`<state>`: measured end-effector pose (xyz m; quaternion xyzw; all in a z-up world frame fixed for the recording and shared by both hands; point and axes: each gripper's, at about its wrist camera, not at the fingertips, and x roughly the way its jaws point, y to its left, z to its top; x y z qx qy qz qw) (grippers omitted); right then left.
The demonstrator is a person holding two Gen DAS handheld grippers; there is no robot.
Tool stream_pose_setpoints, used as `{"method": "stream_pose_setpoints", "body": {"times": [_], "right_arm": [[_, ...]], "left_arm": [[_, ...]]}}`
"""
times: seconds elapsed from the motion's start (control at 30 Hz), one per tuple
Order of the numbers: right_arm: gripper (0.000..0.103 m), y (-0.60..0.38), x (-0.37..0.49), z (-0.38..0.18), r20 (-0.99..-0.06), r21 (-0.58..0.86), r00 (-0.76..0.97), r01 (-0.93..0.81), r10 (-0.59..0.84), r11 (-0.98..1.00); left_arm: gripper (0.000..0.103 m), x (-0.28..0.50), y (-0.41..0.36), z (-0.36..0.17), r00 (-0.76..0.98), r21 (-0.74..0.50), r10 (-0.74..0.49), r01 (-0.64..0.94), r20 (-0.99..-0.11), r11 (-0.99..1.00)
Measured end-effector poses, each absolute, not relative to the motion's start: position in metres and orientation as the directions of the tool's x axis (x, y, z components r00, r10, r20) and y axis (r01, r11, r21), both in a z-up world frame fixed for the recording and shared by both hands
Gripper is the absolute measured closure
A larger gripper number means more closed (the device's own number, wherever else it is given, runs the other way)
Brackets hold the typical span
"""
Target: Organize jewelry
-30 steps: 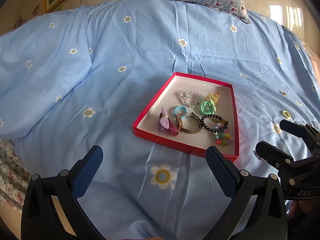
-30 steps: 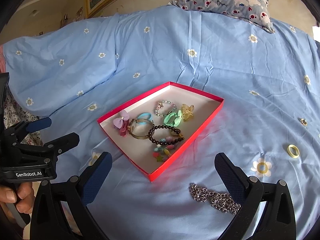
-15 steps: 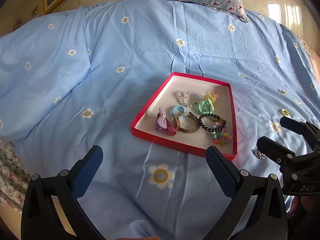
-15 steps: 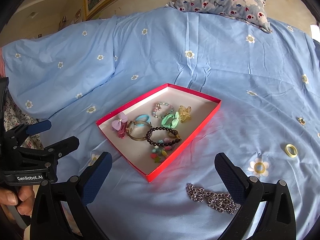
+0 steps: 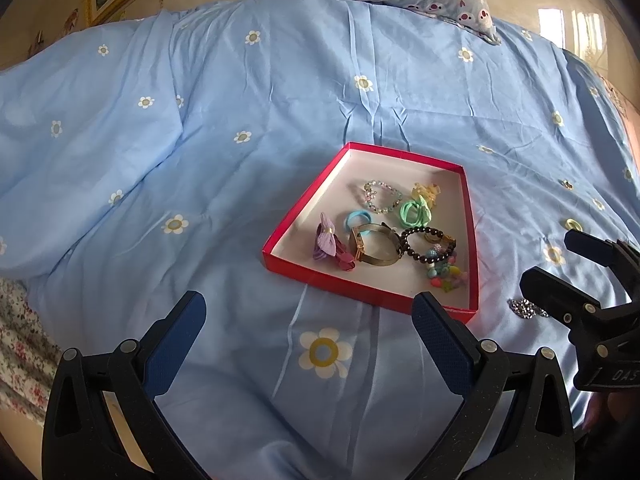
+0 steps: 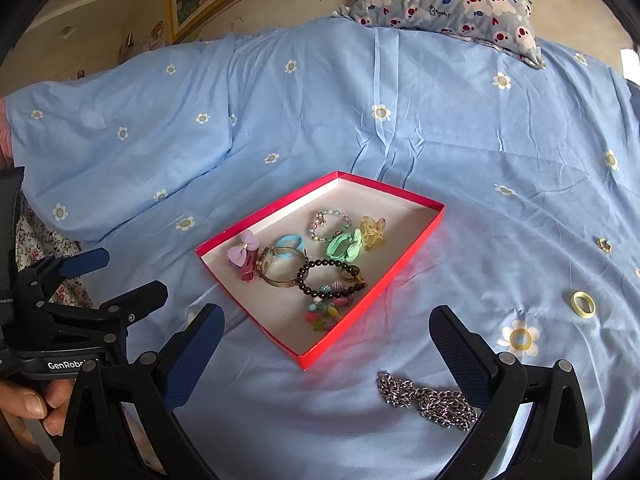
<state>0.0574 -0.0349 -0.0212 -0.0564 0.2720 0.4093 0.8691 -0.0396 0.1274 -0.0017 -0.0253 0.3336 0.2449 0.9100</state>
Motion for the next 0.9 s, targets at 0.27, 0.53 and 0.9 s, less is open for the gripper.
{"method": "stream_pose_setpoints", "body": {"times": [0.27,0.53,0.9], "right_arm": [[0.000,-0.0320,0.0585,-0.0205,-0.525,0.128,0.512,-0.743,0.680,0.657],[0.000,-0.0305,0.0587,-0.0204,-0.525,0.129,0.511,-0.742,0.680,0.657],[0.000,-0.0302,0.0588,-0.0203,-0.526,0.129,0.511,-0.742,0.680,0.658]], "left_arm": [[0.000,-0.0371,0.1278,-0.0026,0.659,0.113,0.421,-0.457,-0.623,0.882],[0.000,-0.0358,0.1280,-0.0036,0.661,0.110,0.417,-0.454,-0.624,0.884],[0.000,-0.0326,0.1281,-0.0048,0.661,0.106,0.411,-0.450,-0.627,0.886]]}}
